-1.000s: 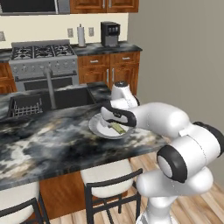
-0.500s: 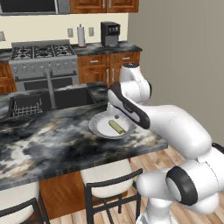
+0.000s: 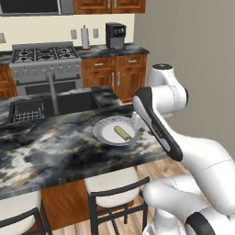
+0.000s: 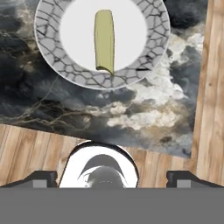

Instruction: Retrieve the butter from the fridge and place it on a plate on the dining table. Then retrieve the butter knife by the fridge and place it near the plate.

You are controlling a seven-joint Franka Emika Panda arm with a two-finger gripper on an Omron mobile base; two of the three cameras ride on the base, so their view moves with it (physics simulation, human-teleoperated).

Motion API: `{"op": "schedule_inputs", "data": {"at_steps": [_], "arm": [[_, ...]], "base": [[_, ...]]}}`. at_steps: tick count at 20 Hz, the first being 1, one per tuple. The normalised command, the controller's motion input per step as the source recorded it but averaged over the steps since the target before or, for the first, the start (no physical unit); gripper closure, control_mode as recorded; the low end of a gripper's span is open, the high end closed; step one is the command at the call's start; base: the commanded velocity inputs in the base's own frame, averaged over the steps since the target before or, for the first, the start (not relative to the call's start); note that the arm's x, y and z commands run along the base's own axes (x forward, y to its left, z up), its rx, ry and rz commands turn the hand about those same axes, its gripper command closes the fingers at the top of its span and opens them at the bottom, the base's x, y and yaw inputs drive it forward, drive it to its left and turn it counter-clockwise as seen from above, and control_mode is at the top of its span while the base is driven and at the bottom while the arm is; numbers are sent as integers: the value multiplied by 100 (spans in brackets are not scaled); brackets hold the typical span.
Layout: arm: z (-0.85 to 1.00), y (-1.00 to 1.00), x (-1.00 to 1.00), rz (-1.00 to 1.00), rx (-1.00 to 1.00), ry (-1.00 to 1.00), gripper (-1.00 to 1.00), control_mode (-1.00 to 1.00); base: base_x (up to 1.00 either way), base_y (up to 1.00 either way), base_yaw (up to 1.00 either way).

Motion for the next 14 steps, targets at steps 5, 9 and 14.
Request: {"op": "schedule_inputs", "data": {"at_steps": [5, 9, 14], "arm": [[0, -43, -100, 0, 0, -6, -100, -100], [0, -23, -100, -2, 0, -2, -100, -100], [7, -5, -57, -23, 1, 15, -100, -100]], "base": [[0, 0, 0], [0, 0, 0], [0, 0, 0]]}}
